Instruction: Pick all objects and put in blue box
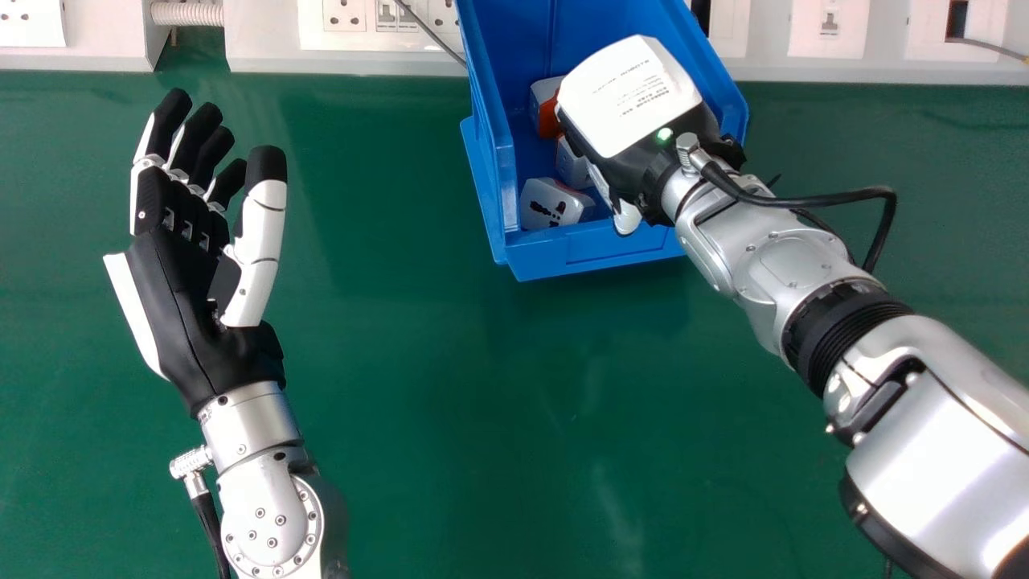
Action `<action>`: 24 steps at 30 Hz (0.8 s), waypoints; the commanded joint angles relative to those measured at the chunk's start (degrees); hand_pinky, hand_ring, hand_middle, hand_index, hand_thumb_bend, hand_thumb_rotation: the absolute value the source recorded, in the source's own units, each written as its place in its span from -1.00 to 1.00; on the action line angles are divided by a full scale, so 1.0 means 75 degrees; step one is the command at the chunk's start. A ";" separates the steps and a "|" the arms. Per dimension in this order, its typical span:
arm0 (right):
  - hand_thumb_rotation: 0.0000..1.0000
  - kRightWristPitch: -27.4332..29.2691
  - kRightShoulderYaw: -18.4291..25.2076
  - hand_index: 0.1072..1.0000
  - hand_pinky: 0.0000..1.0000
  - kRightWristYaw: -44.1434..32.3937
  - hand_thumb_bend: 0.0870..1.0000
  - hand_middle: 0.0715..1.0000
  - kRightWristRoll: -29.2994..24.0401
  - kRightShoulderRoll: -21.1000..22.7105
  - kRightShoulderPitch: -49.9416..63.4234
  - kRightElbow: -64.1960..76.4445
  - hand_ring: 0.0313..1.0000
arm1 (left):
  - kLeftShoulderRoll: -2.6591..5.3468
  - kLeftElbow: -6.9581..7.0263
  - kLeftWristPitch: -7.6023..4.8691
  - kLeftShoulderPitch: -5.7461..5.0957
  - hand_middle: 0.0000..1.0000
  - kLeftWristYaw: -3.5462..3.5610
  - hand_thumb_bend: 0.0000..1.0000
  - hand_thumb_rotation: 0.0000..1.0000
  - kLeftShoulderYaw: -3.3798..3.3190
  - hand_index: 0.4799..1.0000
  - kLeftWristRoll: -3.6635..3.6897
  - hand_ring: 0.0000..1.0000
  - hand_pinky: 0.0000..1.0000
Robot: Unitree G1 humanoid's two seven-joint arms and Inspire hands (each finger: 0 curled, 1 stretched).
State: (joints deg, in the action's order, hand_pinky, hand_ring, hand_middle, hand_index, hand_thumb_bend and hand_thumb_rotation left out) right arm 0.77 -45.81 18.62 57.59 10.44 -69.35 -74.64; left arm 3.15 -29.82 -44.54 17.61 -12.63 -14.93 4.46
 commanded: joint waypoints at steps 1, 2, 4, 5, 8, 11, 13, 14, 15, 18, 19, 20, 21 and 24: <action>-0.61 -0.0173 -0.0058 0.84 0.80 -0.0050 0.84 0.86 0.0050 0.0130 -0.0163 -0.0023 0.84 | -0.0059 0.0095 -0.0185 0.0027 0.63 0.0054 0.39 -0.21 0.0035 0.29 -0.0052 0.64 0.55; -0.60 -0.0195 -0.0062 0.87 0.84 -0.0052 0.87 0.89 0.0057 0.0132 -0.0163 -0.0019 0.88 | -0.0059 0.0104 -0.0189 0.0021 0.63 0.0052 0.39 -0.21 0.0039 0.29 -0.0062 0.64 0.55; -0.60 -0.0244 -0.0062 0.90 0.87 -0.0068 0.89 0.91 0.0069 0.0128 -0.0167 -0.0008 0.90 | -0.0066 0.0103 -0.0200 0.0017 0.63 0.0060 0.39 -0.21 0.0043 0.29 -0.0068 0.64 0.55; -0.59 -0.0270 -0.0065 0.92 0.90 -0.0082 0.91 0.93 0.0073 0.0121 -0.0172 -0.0005 0.92 | -0.0071 0.0098 -0.0200 0.0019 0.63 0.0063 0.39 -0.21 0.0042 0.29 -0.0067 0.64 0.55; -0.59 -0.0330 -0.0081 0.95 0.94 -0.0128 0.94 0.95 0.0067 0.0104 -0.0185 -0.0002 0.95 | -0.0077 0.0084 -0.0209 0.0023 0.63 0.0072 0.39 -0.21 0.0040 0.29 -0.0058 0.64 0.55; -0.58 -0.0340 -0.0092 0.96 0.95 -0.0148 0.95 0.96 0.0062 0.0103 -0.0199 0.0007 0.96 | -0.0079 0.0068 -0.0220 0.0025 0.63 0.0088 0.39 -0.21 0.0035 0.29 -0.0043 0.64 0.55; -0.57 -0.0353 -0.0108 0.97 0.97 -0.0127 0.97 0.98 0.0075 0.0101 -0.0200 0.0019 0.97 | -0.0072 0.0087 -0.0217 0.0022 0.63 0.0087 0.39 -0.21 0.0039 0.30 -0.0048 0.64 0.56; -0.57 -0.0359 -0.0119 0.97 0.97 -0.0114 0.97 0.98 0.0083 0.0100 -0.0199 0.0024 0.97 | -0.0074 0.0087 -0.0215 0.0022 0.63 0.0089 0.39 -0.21 0.0038 0.30 -0.0047 0.64 0.56; -0.57 -0.0364 -0.0126 0.97 0.97 -0.0106 0.97 0.98 0.0086 0.0101 -0.0201 0.0032 0.97 | -0.0081 0.0077 -0.0217 0.0024 0.63 0.0095 0.39 -0.21 0.0033 0.30 -0.0041 0.64 0.56; -0.56 -0.0412 -0.0100 0.98 0.97 -0.0119 0.98 0.98 0.0050 0.0095 -0.0222 0.0056 0.98 | -0.0084 0.0088 -0.0206 0.0012 0.63 0.0089 0.39 -0.21 0.0027 0.30 -0.0042 0.65 0.56; -0.56 -0.0421 -0.0076 0.98 0.97 -0.0125 0.98 0.98 0.0025 0.0098 -0.0228 0.0067 0.98 | -0.0083 0.0093 -0.0200 0.0008 0.63 0.0085 0.39 -0.21 0.0023 0.30 -0.0041 0.65 0.56; -0.54 -0.0440 -0.0039 0.98 0.98 -0.0145 0.98 0.99 -0.0013 0.0100 -0.0235 0.0082 0.98 | -0.0077 0.0107 -0.0194 -0.0001 0.63 0.0075 0.39 -0.21 0.0023 0.30 -0.0045 0.65 0.56; -0.54 -0.0462 0.0006 0.98 0.98 -0.0170 0.98 0.99 -0.0062 0.0099 -0.0244 0.0098 0.98 | -0.0068 0.0120 -0.0187 -0.0009 0.63 0.0060 0.39 -0.21 0.0024 0.30 -0.0058 0.65 0.56; -0.52 -0.0492 0.0226 0.99 0.98 -0.0175 0.99 0.99 -0.0289 0.0131 -0.0181 0.0199 0.99 | -0.0041 0.0157 -0.0195 -0.0059 0.63 0.0071 0.39 -0.21 0.0038 0.30 -0.0049 0.65 0.56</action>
State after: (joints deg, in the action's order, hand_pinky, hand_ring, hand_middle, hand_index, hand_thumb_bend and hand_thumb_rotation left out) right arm -2.04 -45.53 17.07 56.65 10.75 -69.32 -74.40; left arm 3.13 -29.87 -44.68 17.56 -12.45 -14.92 4.47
